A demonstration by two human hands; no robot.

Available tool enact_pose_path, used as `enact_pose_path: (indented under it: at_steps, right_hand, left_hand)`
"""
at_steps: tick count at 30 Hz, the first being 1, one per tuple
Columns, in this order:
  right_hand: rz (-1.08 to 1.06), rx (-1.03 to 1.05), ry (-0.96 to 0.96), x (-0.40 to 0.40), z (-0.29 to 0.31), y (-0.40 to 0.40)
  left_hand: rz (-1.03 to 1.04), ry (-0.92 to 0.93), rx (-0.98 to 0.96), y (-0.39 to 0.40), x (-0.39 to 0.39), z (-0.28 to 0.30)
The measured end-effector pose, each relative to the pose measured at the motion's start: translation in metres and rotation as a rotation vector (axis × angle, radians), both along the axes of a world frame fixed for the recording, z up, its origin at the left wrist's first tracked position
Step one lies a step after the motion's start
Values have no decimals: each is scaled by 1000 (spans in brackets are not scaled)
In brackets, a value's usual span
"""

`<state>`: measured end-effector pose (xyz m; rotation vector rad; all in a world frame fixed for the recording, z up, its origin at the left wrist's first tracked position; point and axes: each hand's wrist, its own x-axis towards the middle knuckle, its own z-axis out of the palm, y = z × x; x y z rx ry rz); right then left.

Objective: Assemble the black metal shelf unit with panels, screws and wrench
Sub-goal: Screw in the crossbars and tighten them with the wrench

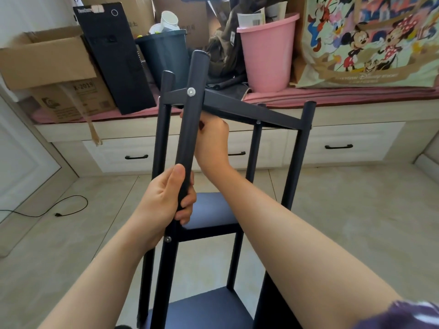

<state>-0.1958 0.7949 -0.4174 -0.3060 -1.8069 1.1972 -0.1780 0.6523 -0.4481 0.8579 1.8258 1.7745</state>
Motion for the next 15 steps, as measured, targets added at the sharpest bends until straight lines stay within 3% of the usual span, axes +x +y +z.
enact_pose_path:
  at_steps: [15]
  right_hand:
    - [61,130,-228,24,5,3]
  left_hand:
    - [5,-45,-14,1,-14,3]
